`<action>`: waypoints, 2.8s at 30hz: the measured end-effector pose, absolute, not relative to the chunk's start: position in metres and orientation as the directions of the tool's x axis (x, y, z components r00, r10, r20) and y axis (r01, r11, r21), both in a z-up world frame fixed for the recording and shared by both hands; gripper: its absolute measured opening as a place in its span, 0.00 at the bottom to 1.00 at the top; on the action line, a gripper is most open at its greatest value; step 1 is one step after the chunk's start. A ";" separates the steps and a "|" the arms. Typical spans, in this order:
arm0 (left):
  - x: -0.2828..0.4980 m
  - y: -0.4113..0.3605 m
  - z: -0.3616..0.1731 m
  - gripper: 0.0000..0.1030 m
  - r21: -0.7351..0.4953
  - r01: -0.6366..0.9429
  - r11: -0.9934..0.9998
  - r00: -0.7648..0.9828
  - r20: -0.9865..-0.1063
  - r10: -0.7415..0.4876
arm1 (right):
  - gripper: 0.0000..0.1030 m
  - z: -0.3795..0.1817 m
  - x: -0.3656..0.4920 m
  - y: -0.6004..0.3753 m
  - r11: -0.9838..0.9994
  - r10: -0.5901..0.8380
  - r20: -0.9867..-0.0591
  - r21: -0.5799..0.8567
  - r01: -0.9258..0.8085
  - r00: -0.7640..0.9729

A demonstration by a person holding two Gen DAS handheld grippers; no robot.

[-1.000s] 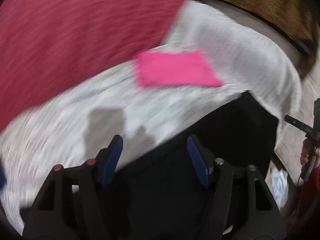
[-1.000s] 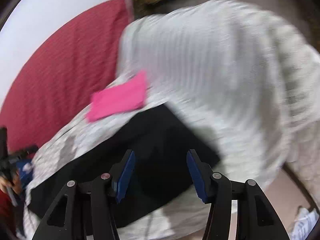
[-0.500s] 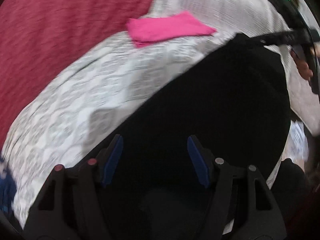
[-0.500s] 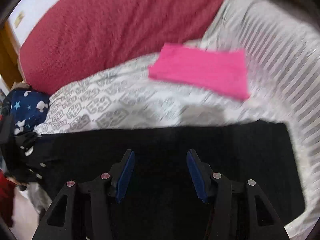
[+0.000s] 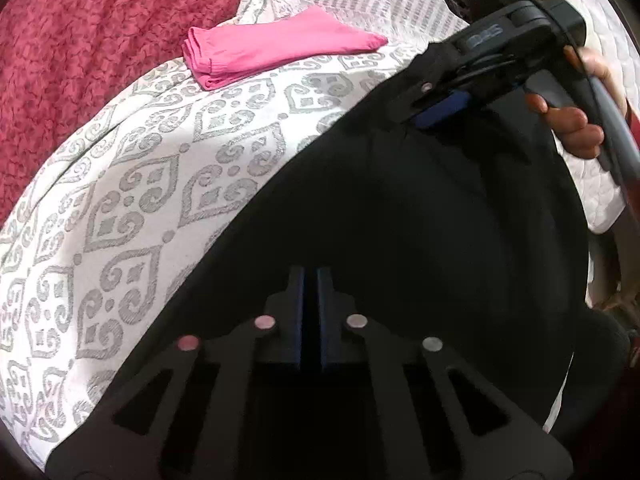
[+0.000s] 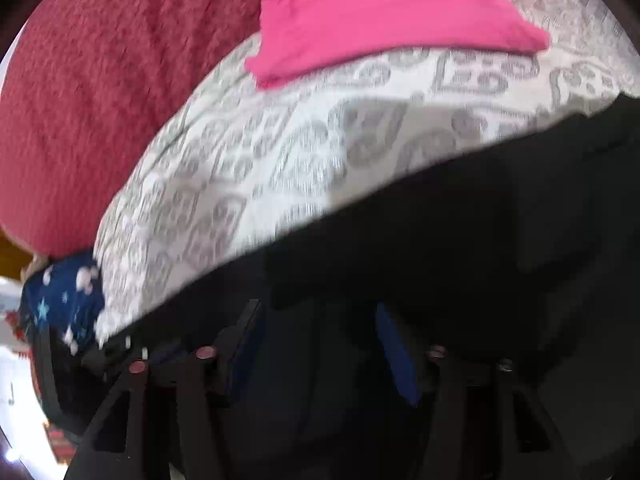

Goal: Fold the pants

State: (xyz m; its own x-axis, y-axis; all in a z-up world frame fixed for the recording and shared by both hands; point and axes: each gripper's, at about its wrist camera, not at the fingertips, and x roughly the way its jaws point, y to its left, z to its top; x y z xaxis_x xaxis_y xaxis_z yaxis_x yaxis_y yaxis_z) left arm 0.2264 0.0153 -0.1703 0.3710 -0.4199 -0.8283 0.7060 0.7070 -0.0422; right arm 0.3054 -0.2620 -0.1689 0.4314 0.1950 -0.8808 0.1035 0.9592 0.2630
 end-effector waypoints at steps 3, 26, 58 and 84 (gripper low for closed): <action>0.228 0.015 -0.166 0.00 -0.026 0.687 0.726 0.407 -0.814 -0.414 | 0.00 -0.175 0.315 -0.260 0.945 0.207 -0.874 0.295 0.141 0.440; 0.229 0.014 -0.160 0.06 -0.067 0.735 0.675 0.354 -0.811 -0.465 | 0.15 -0.186 0.287 -0.192 0.889 0.019 -0.878 -0.204 -0.410 0.479; 0.097 0.277 -0.094 0.56 -0.186 -0.135 0.973 0.621 -0.781 -0.063 | 0.61 -0.127 0.134 -0.323 0.993 -0.089 -0.848 -0.039 0.107 0.522; 0.049 0.364 -0.134 0.54 -0.356 -0.259 0.898 0.630 -0.767 -0.123 | 0.61 -0.189 0.199 0.043 0.723 0.223 -0.896 -0.112 -0.682 0.383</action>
State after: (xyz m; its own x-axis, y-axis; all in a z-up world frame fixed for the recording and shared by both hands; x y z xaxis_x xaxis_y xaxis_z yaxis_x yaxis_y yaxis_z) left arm 0.0485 0.3637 -0.1342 0.6302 -0.1225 -0.7667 -0.2589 0.8978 -0.3563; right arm 0.1993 0.0434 -0.1889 0.3833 0.2231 -0.8963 -0.6817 0.7231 -0.1115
